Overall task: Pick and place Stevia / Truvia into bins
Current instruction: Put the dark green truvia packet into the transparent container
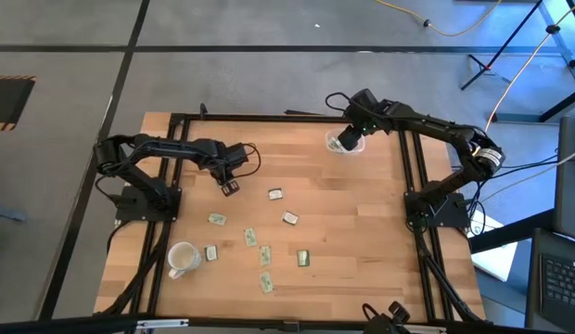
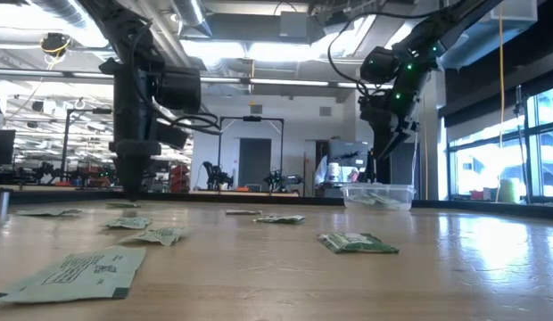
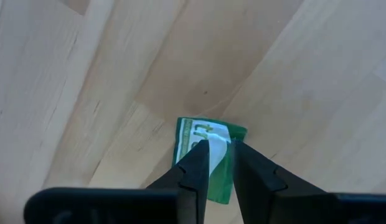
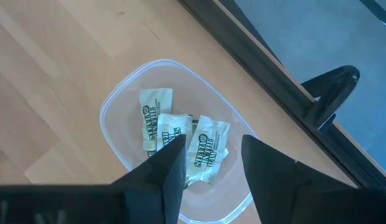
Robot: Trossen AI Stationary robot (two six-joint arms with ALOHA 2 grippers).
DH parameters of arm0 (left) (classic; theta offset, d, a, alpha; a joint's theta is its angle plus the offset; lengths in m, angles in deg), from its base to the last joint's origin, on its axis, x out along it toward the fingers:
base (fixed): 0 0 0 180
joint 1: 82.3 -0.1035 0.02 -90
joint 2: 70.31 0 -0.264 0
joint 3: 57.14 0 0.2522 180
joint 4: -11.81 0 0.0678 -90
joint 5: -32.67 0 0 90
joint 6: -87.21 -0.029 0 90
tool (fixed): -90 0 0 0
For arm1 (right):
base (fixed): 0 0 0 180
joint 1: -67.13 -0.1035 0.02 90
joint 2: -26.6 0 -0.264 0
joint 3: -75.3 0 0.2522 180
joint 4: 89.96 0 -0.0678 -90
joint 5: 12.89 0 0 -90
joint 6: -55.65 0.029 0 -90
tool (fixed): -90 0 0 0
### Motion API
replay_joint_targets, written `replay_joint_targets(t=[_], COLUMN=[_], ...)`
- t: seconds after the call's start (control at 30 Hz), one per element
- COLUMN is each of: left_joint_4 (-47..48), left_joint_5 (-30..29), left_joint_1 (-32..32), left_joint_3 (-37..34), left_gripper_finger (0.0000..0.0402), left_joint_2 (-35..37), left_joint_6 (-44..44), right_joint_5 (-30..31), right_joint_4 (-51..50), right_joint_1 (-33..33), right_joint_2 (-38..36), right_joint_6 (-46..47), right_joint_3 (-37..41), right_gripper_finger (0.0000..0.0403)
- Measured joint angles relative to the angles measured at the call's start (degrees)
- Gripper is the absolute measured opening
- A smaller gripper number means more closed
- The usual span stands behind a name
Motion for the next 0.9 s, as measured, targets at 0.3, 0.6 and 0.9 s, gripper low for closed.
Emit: replay_joint_targets(t=[0.3,0.6,0.9], left_joint_4=[-0.1,0.06,-0.14], left_joint_5=[0.0,-0.31,0.64], left_joint_1=[0.04,0.0,-0.02], left_joint_3=[0.33,0.59,2.46], left_gripper_finger=[0.0057,0.0032,0.0007], left_joint_2=[-4.84,-5.13,-3.41], left_joint_6=[-0.49,-0.46,-2.01], right_joint_5=[0.0,0.0,-0.16], right_joint_4=[-0.02,-0.04,-0.04], right_joint_1=[0.0,0.0,-0.18], right_joint_2=[0.02,0.02,0.02], right_joint_6=[-0.07,-0.15,-0.46], right_joint_3=[0.0,0.0,0.0], right_gripper_finger=[0.0157,0.0157,0.0157])
